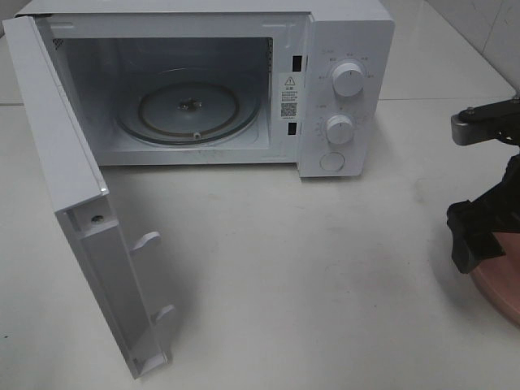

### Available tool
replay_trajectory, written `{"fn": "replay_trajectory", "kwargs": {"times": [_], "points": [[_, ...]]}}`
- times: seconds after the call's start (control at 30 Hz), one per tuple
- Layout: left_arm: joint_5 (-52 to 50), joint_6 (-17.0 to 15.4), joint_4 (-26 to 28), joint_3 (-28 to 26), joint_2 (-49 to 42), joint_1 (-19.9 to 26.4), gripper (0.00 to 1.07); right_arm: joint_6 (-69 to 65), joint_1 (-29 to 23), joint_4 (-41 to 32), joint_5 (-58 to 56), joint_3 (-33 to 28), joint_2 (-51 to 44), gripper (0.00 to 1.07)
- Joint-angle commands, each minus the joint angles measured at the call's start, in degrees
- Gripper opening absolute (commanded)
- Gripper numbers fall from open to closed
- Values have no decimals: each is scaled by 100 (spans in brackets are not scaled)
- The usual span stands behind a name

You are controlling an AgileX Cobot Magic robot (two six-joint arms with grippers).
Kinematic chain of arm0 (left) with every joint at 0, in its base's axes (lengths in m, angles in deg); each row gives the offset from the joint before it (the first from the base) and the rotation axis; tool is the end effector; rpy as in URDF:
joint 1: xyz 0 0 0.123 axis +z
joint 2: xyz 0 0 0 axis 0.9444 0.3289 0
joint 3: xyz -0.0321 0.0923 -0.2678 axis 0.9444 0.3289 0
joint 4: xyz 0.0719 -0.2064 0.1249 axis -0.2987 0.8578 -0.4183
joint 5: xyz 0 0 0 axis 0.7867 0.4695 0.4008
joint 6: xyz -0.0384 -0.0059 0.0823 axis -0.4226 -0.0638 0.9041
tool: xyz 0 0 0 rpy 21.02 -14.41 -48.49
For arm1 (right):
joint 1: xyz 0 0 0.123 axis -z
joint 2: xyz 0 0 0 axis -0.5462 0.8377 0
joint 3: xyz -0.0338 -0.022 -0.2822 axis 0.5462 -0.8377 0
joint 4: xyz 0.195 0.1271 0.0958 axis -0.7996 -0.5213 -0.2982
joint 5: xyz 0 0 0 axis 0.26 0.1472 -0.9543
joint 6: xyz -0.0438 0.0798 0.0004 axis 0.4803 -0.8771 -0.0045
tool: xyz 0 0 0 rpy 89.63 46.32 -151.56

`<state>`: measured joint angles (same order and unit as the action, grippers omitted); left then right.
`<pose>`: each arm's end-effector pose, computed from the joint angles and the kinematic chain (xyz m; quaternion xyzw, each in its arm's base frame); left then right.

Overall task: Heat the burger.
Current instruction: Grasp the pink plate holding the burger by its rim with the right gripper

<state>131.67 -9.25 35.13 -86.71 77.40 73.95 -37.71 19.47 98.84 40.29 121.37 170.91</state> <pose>-0.0049 -0.0124 0.2801 0.0239 0.8428 -0.0349 0.5366 0.2350 0.0455 0.2050 -0.0956 0.9873 -0.0455 0.1184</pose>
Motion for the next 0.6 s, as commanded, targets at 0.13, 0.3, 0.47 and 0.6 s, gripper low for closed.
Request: {"fn": "replay_trajectory", "kwargs": {"times": [0.13,0.3,0.47,0.6], "points": [[-63,-29,29,29,-126,11,100,241,367,57,149,23,441,93],[-63,-29,29,29,-126,11,100,258,458,34,430,23,739,92],[-63,-29,29,29,-126,11,100,258,493,34,682,23,1071,90],[-63,-29,29,29,-126,11,100,258,493,17,871,23,1438,90]]}}
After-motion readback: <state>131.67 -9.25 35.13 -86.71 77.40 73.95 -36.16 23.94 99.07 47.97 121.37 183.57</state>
